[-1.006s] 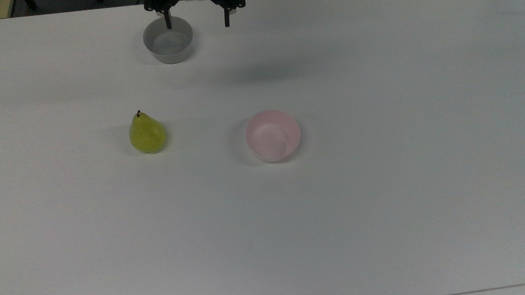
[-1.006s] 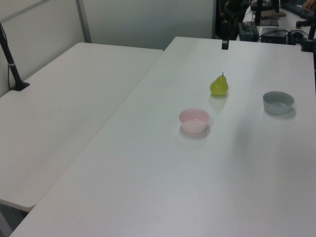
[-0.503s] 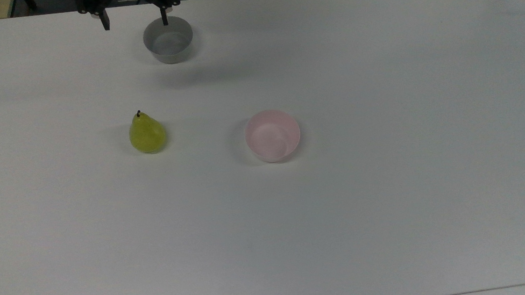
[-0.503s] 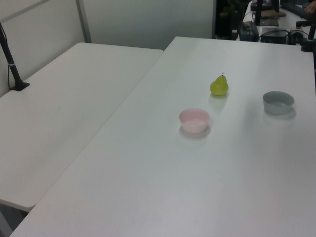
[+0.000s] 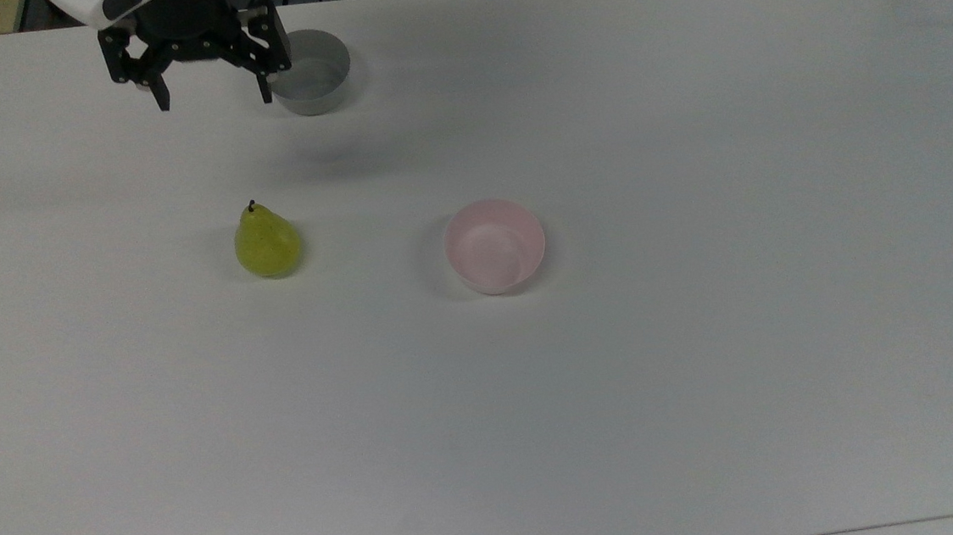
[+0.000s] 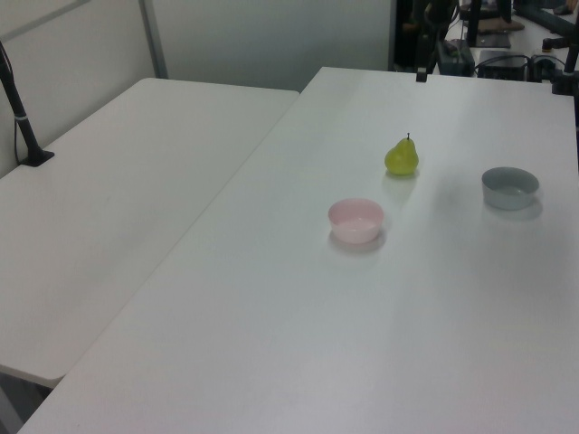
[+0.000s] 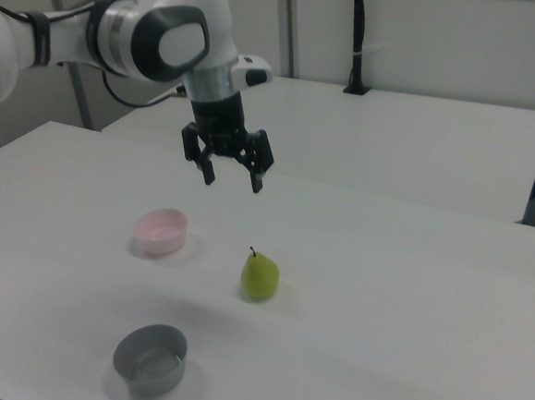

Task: Place the pear in the bowl
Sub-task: 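Lower the gripper onto the pear and close it around the pear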

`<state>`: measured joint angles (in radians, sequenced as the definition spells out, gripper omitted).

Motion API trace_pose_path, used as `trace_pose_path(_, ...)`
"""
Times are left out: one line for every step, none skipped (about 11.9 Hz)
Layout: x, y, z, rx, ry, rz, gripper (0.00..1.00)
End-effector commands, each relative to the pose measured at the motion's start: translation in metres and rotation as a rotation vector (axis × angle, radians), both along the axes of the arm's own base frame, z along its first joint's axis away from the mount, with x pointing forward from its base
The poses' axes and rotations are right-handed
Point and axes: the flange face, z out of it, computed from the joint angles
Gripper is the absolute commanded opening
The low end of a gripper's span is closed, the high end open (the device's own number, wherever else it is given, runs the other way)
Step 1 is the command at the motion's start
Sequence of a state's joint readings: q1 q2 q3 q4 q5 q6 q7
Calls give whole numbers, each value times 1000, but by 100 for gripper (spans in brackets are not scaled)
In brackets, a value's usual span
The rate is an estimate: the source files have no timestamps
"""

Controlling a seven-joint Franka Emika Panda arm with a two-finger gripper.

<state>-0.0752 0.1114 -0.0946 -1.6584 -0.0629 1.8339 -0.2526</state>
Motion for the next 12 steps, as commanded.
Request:
trace_pose_path(7, -5, -56, -10, 6, 24, 100)
trace_pose_path(6, -8, -80, -13, -20, 15, 100)
trace_pose_path(5, -8, -101, -16, -49, 18, 100)
trace_pose_path(4, -10, -120, -22, -37, 22, 100)
trace_pose_path(6, -11, -134, -36, -17, 30, 100)
trace_pose_path(10, -13, -146, -43, -20, 33, 100)
trace_pose_path(14, -19, -155, -45, -30, 27, 100)
trace_pose_path(16, -21, -166, -46, -27, 25, 100)
trace_pose_path(19, -22, -176, -46, -29, 25, 100)
trace_pose_path(21, -20, -183, -46, -27, 30, 100)
trace_pose_path(22, -18, -186, -45, -23, 33, 100)
trace_pose_path(23, -15, -194, -44, -12, 39, 100)
